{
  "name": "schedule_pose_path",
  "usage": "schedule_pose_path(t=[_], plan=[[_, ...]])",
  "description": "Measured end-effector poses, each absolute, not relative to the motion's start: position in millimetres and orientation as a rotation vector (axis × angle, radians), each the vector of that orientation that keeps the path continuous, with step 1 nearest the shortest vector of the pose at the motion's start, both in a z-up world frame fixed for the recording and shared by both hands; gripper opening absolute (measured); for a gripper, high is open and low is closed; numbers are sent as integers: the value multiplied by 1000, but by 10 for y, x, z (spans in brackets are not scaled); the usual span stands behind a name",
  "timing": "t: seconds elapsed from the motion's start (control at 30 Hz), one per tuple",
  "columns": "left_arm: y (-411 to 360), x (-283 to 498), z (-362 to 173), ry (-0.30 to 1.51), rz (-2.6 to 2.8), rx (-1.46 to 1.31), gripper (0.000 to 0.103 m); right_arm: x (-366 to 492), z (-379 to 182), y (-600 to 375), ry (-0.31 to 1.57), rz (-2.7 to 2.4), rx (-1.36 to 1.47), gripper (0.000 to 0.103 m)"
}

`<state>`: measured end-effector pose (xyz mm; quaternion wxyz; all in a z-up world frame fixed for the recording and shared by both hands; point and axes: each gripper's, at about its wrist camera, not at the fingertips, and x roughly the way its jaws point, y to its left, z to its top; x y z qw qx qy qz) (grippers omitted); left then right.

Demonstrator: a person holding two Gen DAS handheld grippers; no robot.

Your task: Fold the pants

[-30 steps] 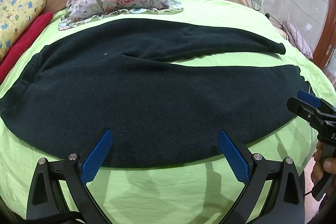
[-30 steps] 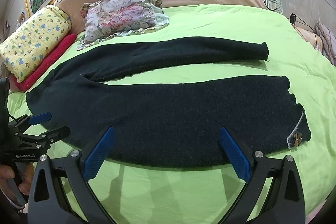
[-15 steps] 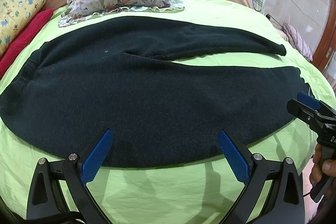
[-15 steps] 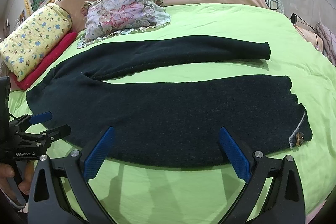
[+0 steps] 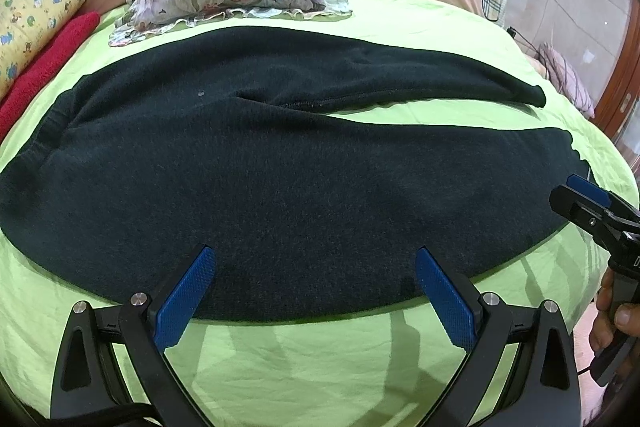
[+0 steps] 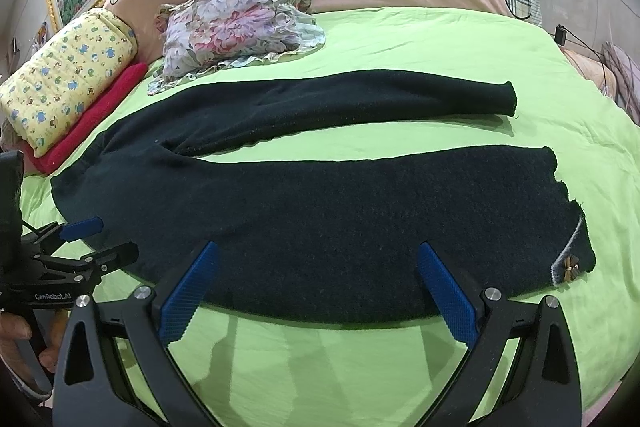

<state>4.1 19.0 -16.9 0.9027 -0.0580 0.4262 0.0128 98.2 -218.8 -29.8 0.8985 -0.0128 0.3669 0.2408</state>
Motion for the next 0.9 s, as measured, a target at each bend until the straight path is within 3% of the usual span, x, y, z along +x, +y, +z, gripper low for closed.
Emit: schedule_pose_path(t=[0.9], plan=[[174, 723, 143, 888, -165, -42, 100, 1649, -43, -2692, 793, 477, 123, 99]])
